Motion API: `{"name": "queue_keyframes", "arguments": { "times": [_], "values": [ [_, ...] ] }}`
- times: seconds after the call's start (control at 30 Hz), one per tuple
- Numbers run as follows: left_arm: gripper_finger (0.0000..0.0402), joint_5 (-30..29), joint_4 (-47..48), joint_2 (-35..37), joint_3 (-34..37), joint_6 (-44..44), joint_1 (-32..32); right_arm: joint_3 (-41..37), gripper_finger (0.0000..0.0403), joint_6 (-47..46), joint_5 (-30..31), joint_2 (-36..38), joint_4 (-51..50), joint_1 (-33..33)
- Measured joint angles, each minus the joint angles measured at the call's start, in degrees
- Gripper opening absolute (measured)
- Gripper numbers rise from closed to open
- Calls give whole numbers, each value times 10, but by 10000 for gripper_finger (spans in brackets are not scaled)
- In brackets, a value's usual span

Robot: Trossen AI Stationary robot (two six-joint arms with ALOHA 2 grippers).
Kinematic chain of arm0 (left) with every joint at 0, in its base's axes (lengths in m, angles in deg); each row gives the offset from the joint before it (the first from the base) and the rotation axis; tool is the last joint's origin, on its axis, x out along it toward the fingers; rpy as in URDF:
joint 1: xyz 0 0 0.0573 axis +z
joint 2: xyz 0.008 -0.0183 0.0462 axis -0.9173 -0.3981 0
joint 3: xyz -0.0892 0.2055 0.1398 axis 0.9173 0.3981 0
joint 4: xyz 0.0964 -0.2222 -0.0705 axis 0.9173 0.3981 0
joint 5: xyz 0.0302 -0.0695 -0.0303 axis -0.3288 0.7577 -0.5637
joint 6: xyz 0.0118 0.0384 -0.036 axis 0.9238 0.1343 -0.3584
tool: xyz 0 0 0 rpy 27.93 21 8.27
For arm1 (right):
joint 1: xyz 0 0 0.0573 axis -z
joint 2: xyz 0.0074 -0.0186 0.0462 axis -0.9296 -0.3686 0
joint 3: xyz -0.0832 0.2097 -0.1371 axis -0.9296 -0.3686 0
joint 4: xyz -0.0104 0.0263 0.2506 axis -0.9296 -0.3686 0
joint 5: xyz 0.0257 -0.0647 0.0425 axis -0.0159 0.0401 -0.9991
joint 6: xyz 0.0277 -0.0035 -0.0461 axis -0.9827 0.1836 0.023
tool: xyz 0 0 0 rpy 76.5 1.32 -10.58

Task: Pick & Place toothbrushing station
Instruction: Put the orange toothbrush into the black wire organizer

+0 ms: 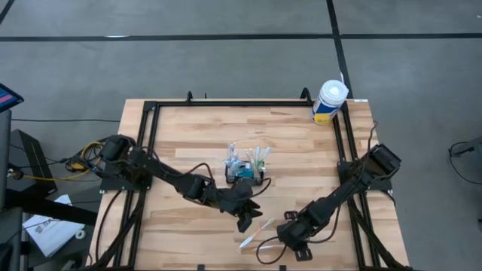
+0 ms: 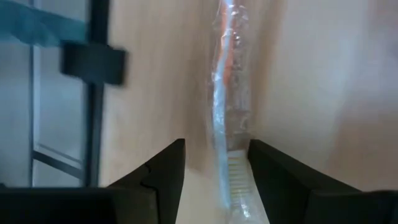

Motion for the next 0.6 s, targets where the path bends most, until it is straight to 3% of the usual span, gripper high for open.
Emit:
{"name": "queue_keyframes", "arguments": {
  "times": [0.17,0.23,0.33,0.37,0.6],
  "values": [
    [137,16,-1,0,4,22,13,4,157,-25,-7,-41,53,0],
    [137,27,0,0,13,22,16,5,120,-28,-7,-48,56,0],
    [137,47,0,0,27,4,17,4,29,-30,-2,-50,56,1],
    [137,53,0,0,30,-3,17,3,19,-33,-3,-48,59,4],
    [137,59,-4,0,35,-4,18,-3,7,-62,-28,-18,51,12]
  ]
}}
